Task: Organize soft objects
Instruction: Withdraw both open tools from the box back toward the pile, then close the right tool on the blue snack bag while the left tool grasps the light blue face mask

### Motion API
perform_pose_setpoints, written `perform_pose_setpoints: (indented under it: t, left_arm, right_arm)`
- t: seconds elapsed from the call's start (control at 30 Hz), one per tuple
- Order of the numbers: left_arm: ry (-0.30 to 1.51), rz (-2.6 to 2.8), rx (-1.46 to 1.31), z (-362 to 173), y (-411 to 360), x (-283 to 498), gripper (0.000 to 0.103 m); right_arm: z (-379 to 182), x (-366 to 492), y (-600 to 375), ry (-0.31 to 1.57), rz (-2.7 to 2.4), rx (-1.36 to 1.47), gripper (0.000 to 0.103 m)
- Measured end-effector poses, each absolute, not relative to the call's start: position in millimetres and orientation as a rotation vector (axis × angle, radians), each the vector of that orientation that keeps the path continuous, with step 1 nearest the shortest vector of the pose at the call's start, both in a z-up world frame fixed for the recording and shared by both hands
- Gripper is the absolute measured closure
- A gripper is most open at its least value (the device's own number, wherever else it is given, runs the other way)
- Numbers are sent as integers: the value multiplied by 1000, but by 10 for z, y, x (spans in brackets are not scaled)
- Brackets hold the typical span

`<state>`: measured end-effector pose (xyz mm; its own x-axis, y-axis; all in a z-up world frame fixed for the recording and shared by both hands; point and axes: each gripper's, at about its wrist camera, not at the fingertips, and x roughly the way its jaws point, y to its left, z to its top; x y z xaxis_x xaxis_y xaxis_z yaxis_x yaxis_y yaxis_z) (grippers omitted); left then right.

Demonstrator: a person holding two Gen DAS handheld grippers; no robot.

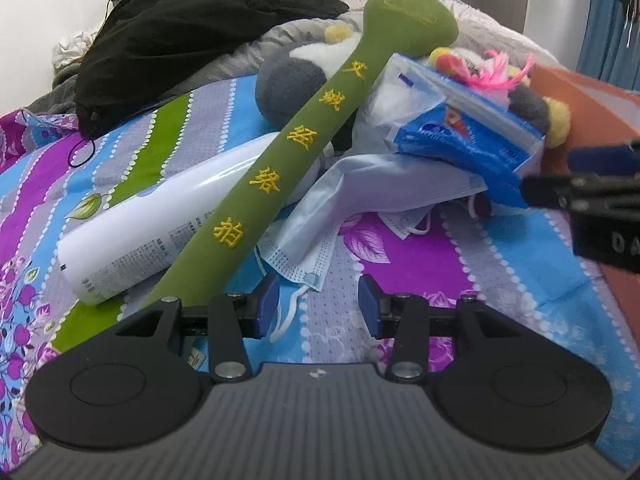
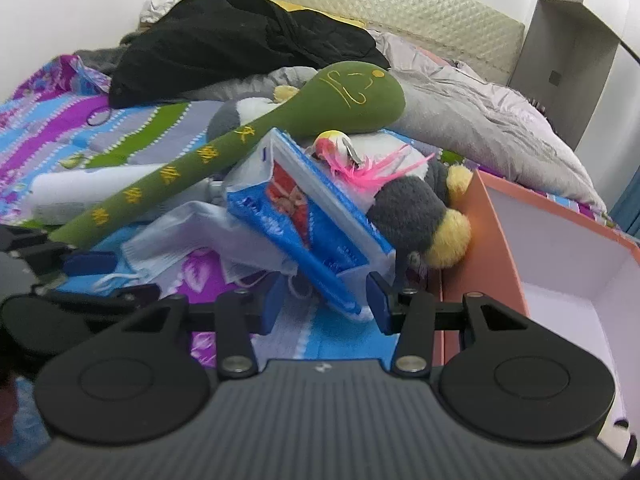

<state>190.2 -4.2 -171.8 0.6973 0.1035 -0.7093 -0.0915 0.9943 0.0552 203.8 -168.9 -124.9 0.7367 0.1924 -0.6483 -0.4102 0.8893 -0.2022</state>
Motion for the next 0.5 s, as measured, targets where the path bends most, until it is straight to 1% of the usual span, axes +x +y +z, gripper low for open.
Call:
perform_pose_setpoints:
  t: [0.13,0.2,0.23,0.27,0.3,0.33,0.37,0.4,0.5]
  left_arm:
    - [811,129,21,-1827,-39,2010,57]
    - [807,136,-3,-1861,-1,2028,67]
    - [800,143,-5,-1866,9,2034,71]
    - [798,149,-9,-1868,23,2040,79]
    - [795,153,-19,-1872,45,2039,87]
    - [793,158,-33,-1872,70,2047,89]
    - [791,159,-45,-1871,90,2052,96]
    - [791,155,-56,-1871,109,2055,98]
    - [789,153,-103,-1847,169,2029,99]
  right_arm:
    - [-1356,2182,-1592,647,320,-412,55]
    - [-1415,2235,-1535,642,318,-450,56]
    - [-1445,2256,-1515,642,330,-464,61]
    - [-1481,2278,-1493,648,344,-482,70]
    - [-1512,2292,-1471,654,354,-500,76]
    - [-1544,2304,-1452,656,359,-514,78]
    - [-1565,2313,-1439,663,367,-524,83]
    - [-1570,2325,-1431,666,373,-525,84]
    - [-1540,2294,-1436,659,379,-528,93]
